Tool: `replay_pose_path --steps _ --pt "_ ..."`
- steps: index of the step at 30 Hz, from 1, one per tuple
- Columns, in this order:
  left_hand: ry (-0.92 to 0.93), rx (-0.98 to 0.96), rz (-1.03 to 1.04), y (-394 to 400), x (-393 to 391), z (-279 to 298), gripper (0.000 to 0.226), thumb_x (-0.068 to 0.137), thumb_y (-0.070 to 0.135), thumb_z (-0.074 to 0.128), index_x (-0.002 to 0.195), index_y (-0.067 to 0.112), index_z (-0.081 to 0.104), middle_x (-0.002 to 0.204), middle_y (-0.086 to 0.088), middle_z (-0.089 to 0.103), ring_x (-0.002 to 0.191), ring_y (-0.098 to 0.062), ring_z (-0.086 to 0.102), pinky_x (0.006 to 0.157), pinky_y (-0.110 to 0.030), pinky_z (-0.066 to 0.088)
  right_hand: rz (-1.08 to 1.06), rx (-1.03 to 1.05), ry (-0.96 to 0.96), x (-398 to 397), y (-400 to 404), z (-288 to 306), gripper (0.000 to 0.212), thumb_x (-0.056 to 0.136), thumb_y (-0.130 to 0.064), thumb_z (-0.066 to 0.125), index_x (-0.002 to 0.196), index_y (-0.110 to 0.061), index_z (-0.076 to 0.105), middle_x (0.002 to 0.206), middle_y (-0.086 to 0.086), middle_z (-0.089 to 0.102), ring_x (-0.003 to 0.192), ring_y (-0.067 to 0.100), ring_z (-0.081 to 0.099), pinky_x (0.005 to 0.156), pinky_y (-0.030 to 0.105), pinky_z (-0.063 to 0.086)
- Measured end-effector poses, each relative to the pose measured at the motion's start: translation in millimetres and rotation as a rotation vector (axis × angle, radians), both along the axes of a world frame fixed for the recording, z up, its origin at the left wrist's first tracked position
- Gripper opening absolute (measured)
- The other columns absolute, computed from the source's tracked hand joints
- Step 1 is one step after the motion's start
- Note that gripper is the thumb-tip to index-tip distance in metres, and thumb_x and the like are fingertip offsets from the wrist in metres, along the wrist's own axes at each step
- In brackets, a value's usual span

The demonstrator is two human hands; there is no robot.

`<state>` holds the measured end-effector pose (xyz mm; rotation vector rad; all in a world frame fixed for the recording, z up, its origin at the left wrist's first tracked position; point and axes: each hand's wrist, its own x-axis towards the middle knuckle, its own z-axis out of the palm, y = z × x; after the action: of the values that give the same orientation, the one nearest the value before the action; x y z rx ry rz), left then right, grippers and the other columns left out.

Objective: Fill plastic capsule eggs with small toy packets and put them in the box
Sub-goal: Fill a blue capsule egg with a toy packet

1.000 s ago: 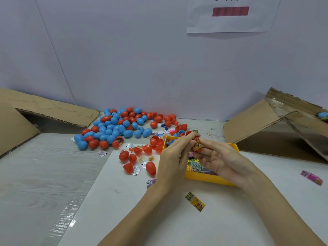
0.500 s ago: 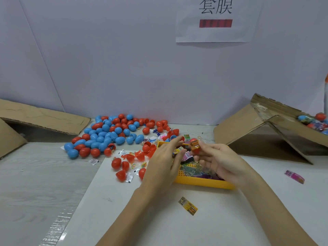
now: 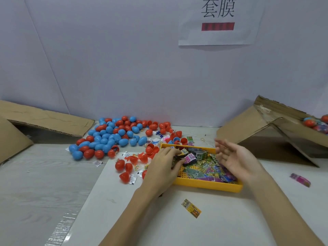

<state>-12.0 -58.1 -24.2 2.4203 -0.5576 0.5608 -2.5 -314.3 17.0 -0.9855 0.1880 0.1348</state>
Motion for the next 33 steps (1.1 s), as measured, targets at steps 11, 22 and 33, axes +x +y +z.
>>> replay_pose_path --steps 11,22,33 --pt "0.026 -0.012 0.117 1.7 0.5 5.7 0.051 0.094 0.054 0.063 0.135 0.024 0.056 0.131 0.007 0.052 0.121 -0.010 0.045 0.099 -0.027 0.046 0.187 -0.361 -0.139 -6.9 38.5 -15.3 0.033 0.104 -0.028 0.057 0.103 -0.005 0.080 0.075 0.009 0.064 0.052 0.015 0.054 0.045 0.021 0.044" --pt "0.384 0.393 0.555 123.9 83.5 35.1 0.033 0.098 0.010 0.054 0.131 0.013 0.052 0.133 -0.010 0.052 0.113 -0.028 0.056 0.096 -0.040 0.051 0.254 -0.386 -0.222 -13.3 40.9 -8.4 0.037 0.096 -0.039 0.063 0.105 -0.008 0.080 0.074 0.011 0.062 0.046 0.014 0.045 0.038 0.022 0.036" --pt "0.071 0.013 0.487 81.2 32.8 22.3 0.032 0.095 0.015 0.067 0.126 0.016 0.061 0.120 -0.005 0.064 0.112 -0.023 0.054 0.094 -0.040 0.050 0.274 -0.423 -0.218 -13.4 42.0 -8.9 0.037 0.093 -0.041 0.065 0.105 -0.010 0.080 0.077 0.010 0.064 0.052 0.016 0.051 0.041 0.021 0.038"
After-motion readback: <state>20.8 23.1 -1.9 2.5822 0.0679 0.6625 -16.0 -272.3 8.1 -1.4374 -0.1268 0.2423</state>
